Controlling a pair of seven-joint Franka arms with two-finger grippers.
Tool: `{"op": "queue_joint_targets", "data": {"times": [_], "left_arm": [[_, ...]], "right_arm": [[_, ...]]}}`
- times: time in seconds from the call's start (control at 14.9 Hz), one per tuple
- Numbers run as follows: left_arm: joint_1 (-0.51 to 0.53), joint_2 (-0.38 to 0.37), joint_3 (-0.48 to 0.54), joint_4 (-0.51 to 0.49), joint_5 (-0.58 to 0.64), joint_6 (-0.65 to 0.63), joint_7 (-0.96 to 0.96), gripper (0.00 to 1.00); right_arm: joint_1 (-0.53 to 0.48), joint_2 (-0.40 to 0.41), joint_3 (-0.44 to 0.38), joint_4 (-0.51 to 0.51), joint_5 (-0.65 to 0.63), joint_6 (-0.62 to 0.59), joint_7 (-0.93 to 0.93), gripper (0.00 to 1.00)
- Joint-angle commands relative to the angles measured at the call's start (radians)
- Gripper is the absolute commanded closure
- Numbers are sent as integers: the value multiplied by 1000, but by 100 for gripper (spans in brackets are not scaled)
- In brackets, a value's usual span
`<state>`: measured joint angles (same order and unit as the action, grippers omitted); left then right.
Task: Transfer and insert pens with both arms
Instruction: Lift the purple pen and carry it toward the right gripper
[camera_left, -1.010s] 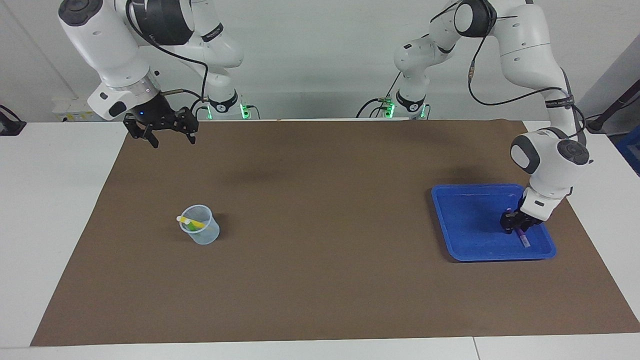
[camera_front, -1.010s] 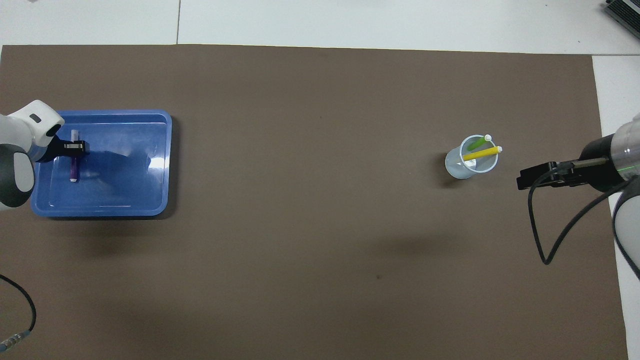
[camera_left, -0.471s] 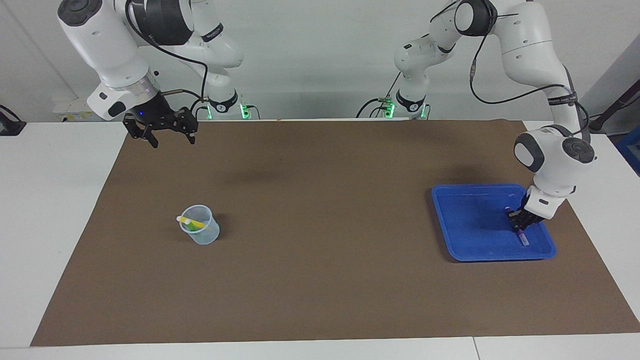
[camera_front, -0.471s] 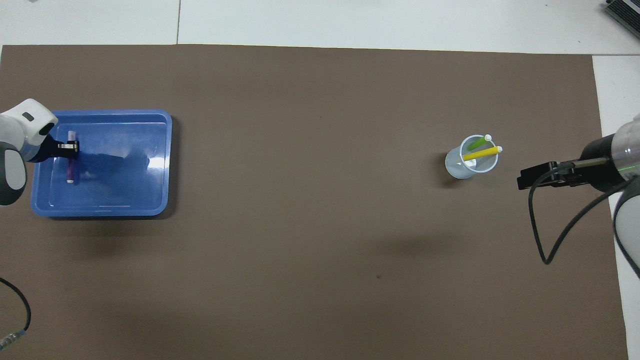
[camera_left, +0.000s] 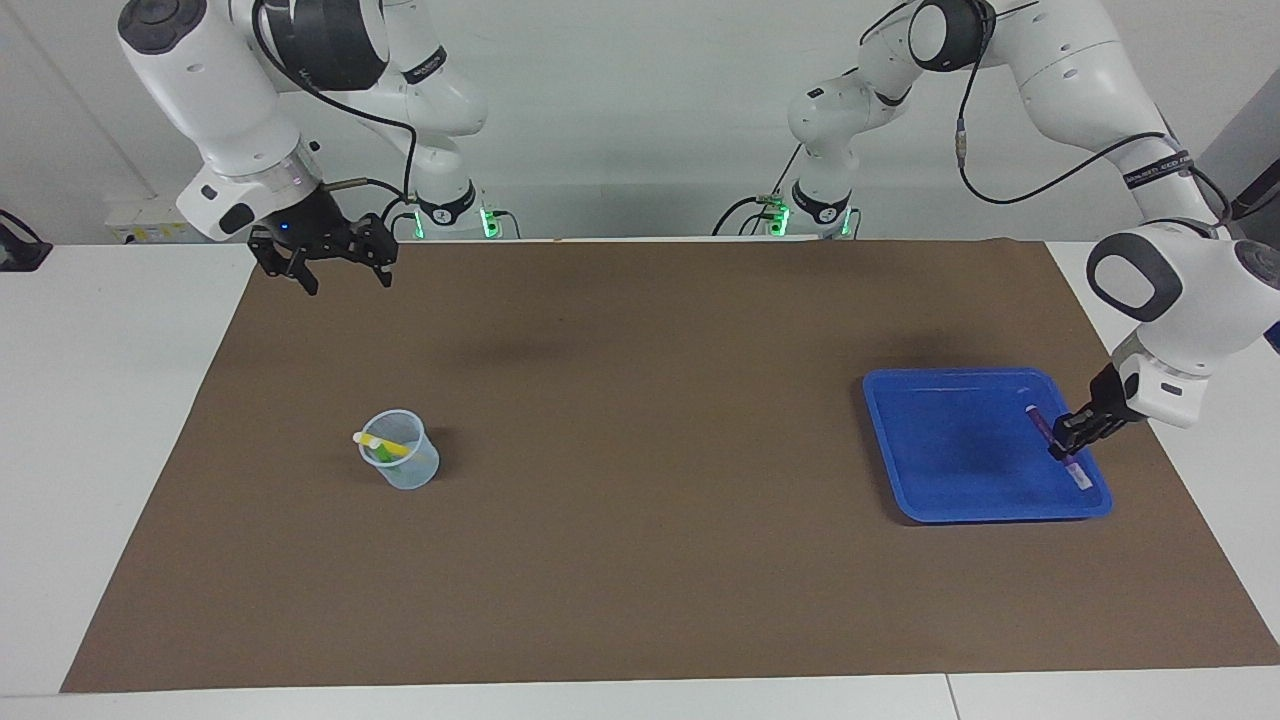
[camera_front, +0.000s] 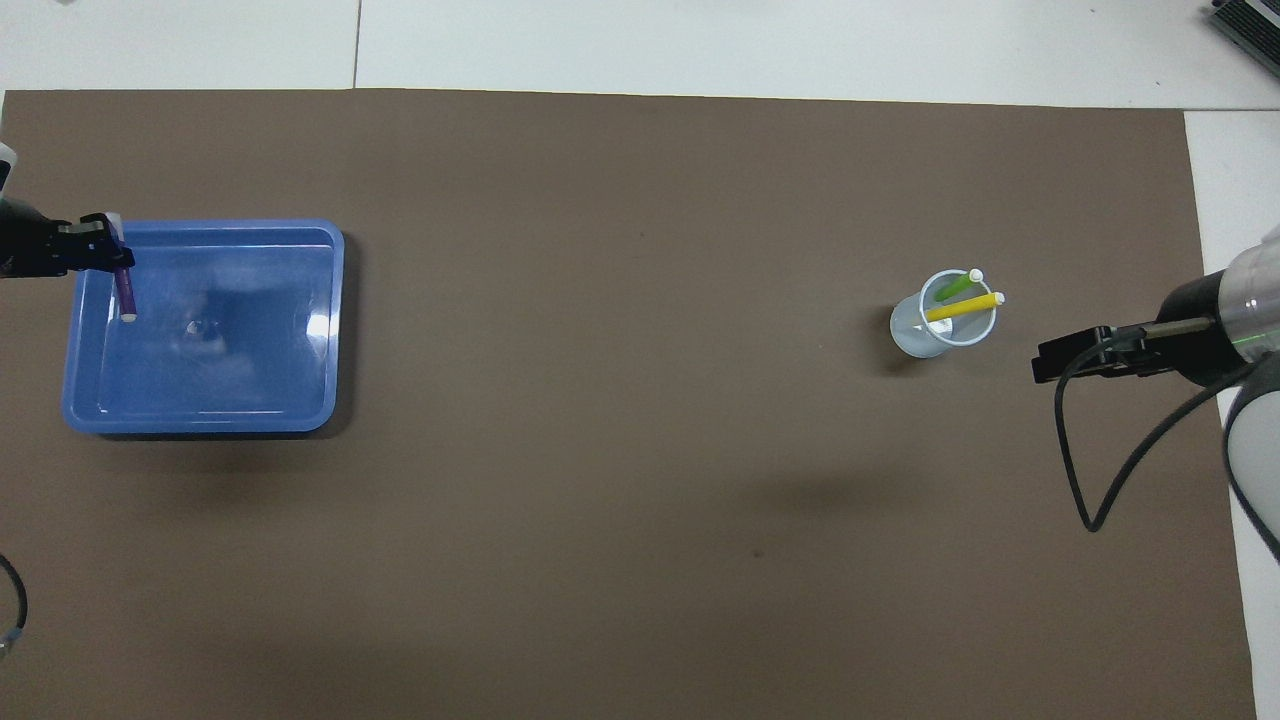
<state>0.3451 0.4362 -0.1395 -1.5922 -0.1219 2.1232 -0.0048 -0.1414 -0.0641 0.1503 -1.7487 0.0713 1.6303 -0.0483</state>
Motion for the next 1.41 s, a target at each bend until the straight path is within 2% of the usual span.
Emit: {"op": "queue_joint_targets", "data": {"times": [0.0, 0.4, 0.81, 1.08, 1.21, 1.35], "left_arm": [[-32, -34, -18, 0, -35, -37, -192, 100], [-176, -102, -22, -15, -41, -74, -676, 100], [-389, -178, -22, -20, -41, -134, -1171, 100], [-544, -192, -22, -22, -68, -138, -1527, 100], [-609, -192, -22, -22, -71, -135, -1668, 100], [-664, -191, -20, -26, -94, -77, -1814, 100]], "right_arm": [[-4, -3, 6, 9, -21, -32, 2, 0], [-15, -23, 2, 2, -25, -79, -18, 0], [-49, -37, -3, 8, 4, -84, -163, 0], [-61, -54, -5, -26, 154, -69, -205, 0], [-96, -66, -6, -55, 282, -40, -214, 0], [-113, -78, -6, -87, 384, 8, -219, 0]]}}
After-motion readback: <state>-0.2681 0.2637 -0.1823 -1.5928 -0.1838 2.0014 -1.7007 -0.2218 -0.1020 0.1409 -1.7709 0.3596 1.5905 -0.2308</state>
